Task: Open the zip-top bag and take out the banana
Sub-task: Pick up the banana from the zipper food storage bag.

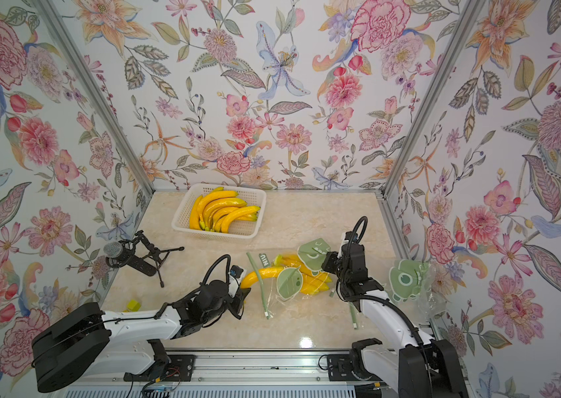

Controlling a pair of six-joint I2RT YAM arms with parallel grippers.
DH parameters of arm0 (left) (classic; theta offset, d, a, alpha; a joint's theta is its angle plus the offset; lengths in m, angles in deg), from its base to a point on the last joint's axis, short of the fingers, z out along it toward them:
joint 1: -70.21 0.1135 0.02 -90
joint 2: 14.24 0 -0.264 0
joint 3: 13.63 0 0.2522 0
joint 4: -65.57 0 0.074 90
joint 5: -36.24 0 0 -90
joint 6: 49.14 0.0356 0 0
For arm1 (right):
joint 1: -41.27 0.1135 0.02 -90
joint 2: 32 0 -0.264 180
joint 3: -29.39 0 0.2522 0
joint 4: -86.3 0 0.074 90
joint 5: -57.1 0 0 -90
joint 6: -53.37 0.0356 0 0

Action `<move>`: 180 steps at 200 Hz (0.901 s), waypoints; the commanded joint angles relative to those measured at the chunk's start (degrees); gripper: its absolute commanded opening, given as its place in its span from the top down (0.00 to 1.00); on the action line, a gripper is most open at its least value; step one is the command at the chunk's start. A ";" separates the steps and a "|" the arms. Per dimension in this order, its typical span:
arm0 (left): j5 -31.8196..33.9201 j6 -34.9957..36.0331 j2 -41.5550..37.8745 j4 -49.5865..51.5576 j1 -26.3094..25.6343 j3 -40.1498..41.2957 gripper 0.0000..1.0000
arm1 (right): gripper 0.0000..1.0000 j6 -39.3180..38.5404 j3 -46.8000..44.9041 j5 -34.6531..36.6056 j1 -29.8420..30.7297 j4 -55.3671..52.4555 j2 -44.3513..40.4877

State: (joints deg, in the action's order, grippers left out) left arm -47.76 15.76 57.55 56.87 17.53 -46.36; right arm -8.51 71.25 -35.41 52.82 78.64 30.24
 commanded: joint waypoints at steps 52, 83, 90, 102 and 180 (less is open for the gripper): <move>5.60 -5.03 -17.44 21.99 9.89 -1.52 0.85 | 1.00 -1.56 -0.71 -0.67 -5.46 -0.74 -1.45; 3.86 -3.24 -22.57 29.60 18.32 -7.20 0.85 | 1.00 -1.49 -1.47 -2.05 -6.90 -0.70 -1.87; 2.73 -2.41 -23.08 29.69 20.48 -8.60 0.85 | 1.00 -1.53 -1.53 -2.68 -6.89 -0.61 -1.68; 0.20 -0.51 -22.06 29.16 23.75 -11.77 0.84 | 1.00 -1.54 -1.72 -3.55 -6.81 -0.29 -1.33; -9.39 15.35 11.16 28.08 33.02 -42.74 0.84 | 1.00 -0.89 -3.35 -6.61 -6.21 1.54 -0.87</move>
State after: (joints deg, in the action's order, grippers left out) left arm -53.10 24.11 60.89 84.24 47.76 -81.70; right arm -9.38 68.87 -40.13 46.11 78.80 29.15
